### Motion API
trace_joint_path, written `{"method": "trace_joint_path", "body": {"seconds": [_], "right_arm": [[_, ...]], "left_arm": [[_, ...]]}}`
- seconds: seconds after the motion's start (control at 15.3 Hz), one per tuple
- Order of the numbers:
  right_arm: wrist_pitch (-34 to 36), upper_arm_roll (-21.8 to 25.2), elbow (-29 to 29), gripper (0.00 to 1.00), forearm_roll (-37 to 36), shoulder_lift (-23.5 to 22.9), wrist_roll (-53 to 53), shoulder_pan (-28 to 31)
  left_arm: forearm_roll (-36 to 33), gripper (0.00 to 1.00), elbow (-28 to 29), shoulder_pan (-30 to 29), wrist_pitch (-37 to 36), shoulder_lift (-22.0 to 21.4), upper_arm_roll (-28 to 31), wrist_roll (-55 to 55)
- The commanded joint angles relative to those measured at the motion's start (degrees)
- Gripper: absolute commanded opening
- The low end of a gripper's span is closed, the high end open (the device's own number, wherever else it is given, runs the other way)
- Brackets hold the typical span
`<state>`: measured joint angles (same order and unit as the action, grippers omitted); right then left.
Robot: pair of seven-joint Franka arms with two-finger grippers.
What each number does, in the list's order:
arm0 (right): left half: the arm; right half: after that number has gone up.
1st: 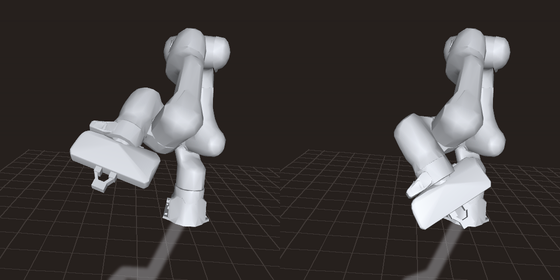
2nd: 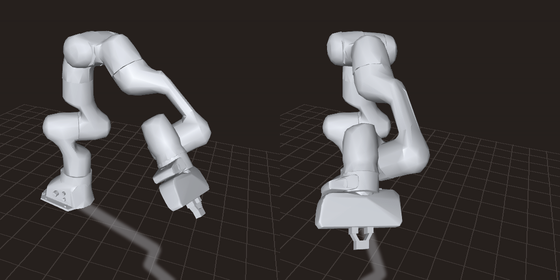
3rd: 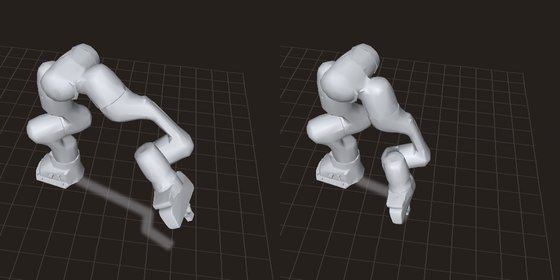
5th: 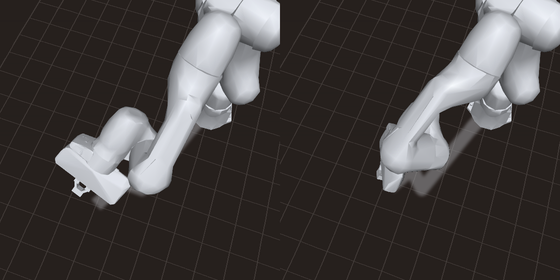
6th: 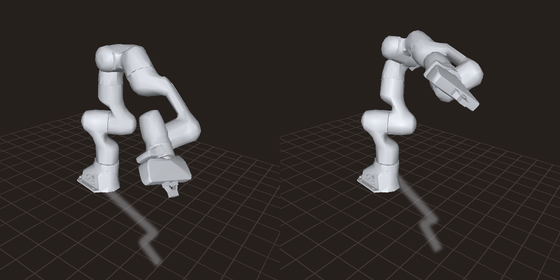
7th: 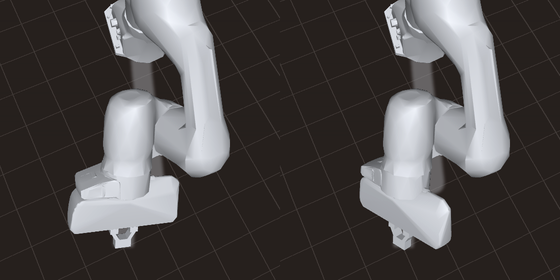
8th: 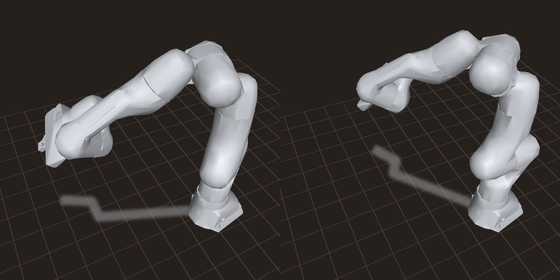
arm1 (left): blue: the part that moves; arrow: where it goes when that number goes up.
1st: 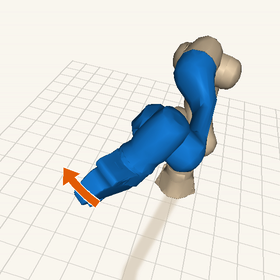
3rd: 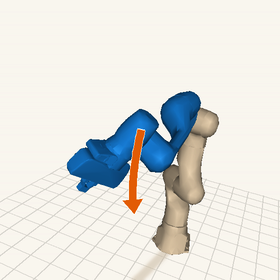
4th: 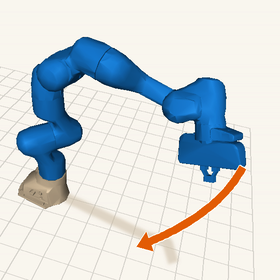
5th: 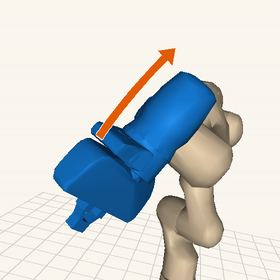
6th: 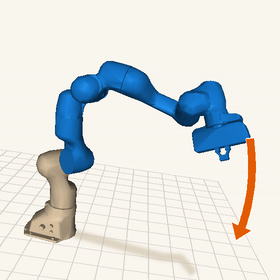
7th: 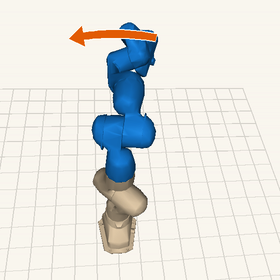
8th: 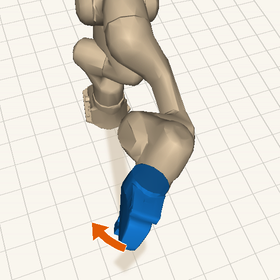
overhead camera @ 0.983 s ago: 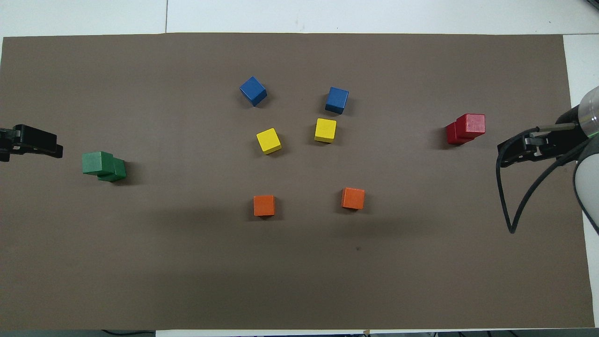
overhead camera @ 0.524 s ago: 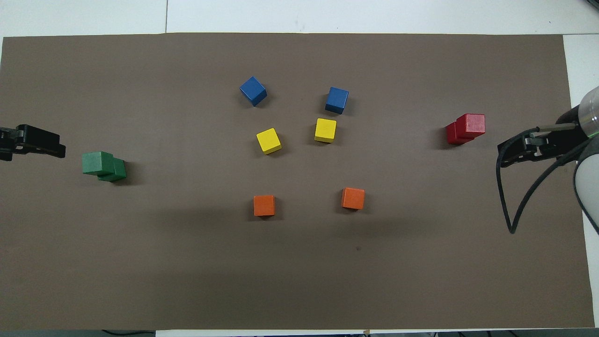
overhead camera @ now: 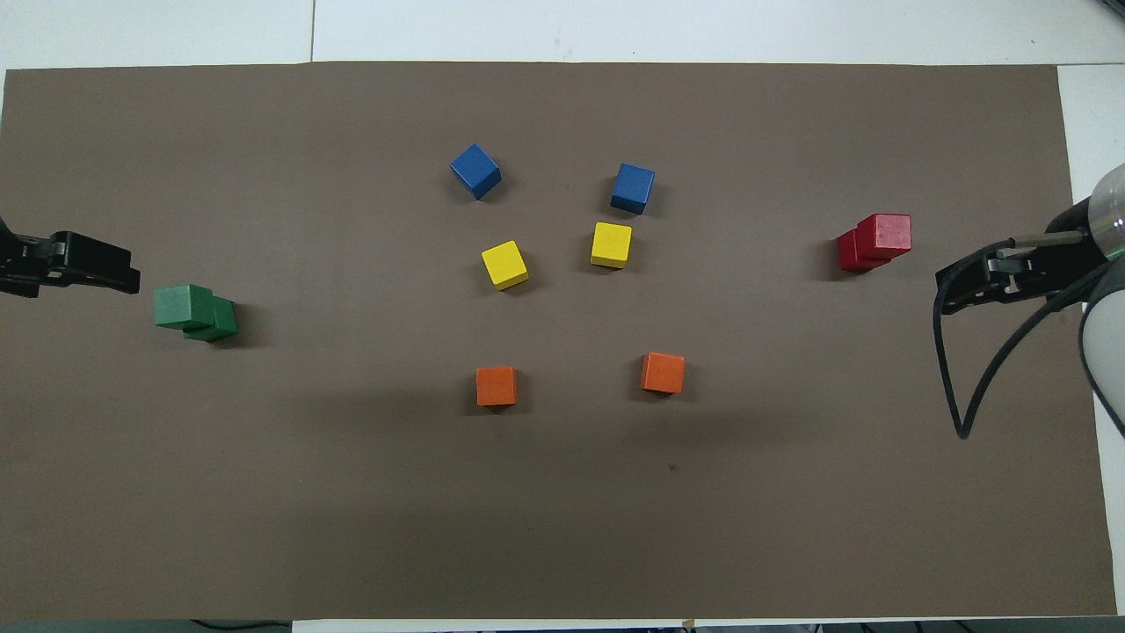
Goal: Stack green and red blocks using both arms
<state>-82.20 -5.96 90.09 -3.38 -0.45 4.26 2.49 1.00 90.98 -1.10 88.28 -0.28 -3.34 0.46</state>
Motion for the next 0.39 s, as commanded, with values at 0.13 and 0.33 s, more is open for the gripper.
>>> {"method": "trace_joint_path", "body": {"seconds": [0.13, 0.33], "right_arm": [[0.55, -0.19, 0.53, 1.0, 0.3, 0.98, -1.18, 0.68], [0.55, -0.19, 0.53, 1.0, 0.3, 0.98, -1.18, 0.68]], "left_arm": [[-0.74, 1.0, 0.95, -0.49, -0.74, -1.39, -0.26, -0.28], [-0.74, 1.0, 0.95, -0.49, -0.74, -1.39, -0.26, -0.28]]}}
